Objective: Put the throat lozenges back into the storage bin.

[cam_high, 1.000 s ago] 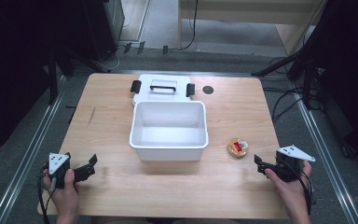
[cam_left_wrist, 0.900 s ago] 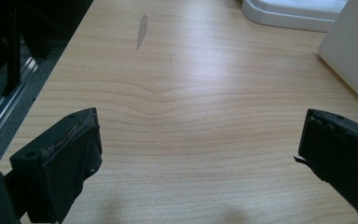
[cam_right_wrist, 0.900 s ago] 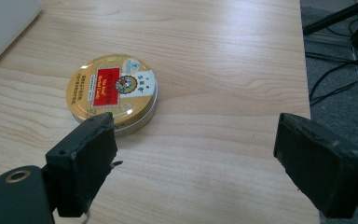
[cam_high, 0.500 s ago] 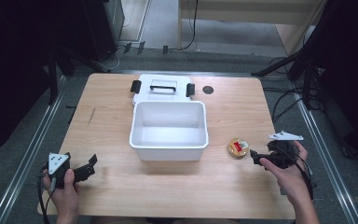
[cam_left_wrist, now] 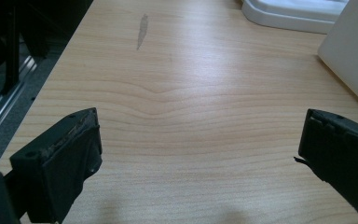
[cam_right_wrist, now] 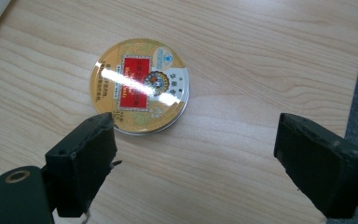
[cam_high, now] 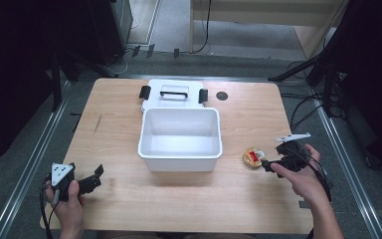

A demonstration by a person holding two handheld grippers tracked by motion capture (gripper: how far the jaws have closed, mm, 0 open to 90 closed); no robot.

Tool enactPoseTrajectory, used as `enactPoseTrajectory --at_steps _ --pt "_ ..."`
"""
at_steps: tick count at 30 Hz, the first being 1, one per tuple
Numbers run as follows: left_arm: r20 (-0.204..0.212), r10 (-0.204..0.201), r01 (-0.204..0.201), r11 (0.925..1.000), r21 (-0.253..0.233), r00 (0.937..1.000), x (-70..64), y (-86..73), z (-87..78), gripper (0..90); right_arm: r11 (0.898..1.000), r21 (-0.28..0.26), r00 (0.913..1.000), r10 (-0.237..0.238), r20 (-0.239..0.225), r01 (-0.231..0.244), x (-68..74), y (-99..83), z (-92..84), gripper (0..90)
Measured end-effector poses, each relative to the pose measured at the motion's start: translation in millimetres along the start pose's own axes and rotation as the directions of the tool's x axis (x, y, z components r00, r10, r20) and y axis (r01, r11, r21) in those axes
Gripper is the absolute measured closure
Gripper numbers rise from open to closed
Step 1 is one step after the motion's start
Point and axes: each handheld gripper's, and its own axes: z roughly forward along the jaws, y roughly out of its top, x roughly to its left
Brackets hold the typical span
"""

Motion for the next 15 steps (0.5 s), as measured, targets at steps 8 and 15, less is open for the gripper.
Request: enactPoseTrajectory --at_steps 8,15 --pt "-0.001 -0.001 0.001 1.0000 0.000 1.0000 0.0 0.0 0.0 0.0 0.998 0.062 0.9995 -0.032 -0.002 0.032 3.3 11.5 2.4 13.1" --pt "-0.001 -0.002 0.002 1.0000 -0.001 1.0000 0.0 0.0 0.2 0.0 0.988 0.137 0.9975 -0.068 -0.019 0.070 11.2 21.8 5.0 9.5"
